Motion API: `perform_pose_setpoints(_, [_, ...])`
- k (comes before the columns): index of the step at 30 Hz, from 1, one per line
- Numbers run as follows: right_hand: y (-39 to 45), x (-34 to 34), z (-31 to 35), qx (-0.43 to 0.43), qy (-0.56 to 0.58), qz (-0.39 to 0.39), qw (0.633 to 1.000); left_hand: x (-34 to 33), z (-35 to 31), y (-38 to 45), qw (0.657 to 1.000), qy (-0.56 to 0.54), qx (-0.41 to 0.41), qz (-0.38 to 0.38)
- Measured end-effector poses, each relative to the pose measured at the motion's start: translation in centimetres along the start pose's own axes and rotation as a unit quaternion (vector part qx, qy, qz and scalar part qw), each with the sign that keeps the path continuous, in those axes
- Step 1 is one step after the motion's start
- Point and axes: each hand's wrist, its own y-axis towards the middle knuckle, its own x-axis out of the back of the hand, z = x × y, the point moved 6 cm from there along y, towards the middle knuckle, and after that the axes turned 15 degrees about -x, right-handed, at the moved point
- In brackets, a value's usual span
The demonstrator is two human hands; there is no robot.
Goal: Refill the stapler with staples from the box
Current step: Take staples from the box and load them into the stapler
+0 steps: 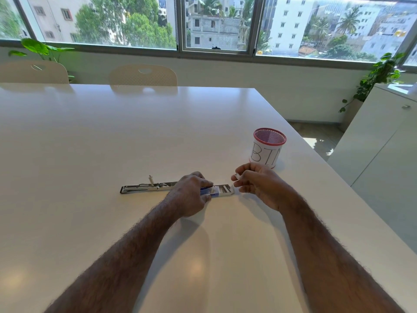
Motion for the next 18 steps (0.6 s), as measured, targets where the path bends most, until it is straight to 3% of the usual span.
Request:
perform_pose_setpoints(3, [-0.1,0.0,-0.7,-0.056,0.140,0.041,0.988,0.0,0.0,0.0,1.000,0.001,0.001,-0.002])
perform_pose_setpoints(5, [-0.1,0.1,-1.0,-0.081,0.135,0.025,0.987,0.1,0.0,0.0,1.000,0.002,0.001,-0.001])
perform_pose_setpoints(8, [0.1,0.5,-1.4,-0.119,-0.023,-0.073,0.990,0.1,0.0,-0.1,1.000,0.001,0.001,-0.001])
perform_pose_setpoints(12, [0.6,0.3,-1.1,-0.092,-0.252,-0.167,0.949,0.1,0.0,-0.1,1.000,-0.002,0.000,-0.001])
perform_pose_setpoints(18, [0.4,-0.4,-0.9,-0.104,-0.261,-0.158,0.947,0.1,-0.1,-0.1,1.000,0.000,0.000,0.000])
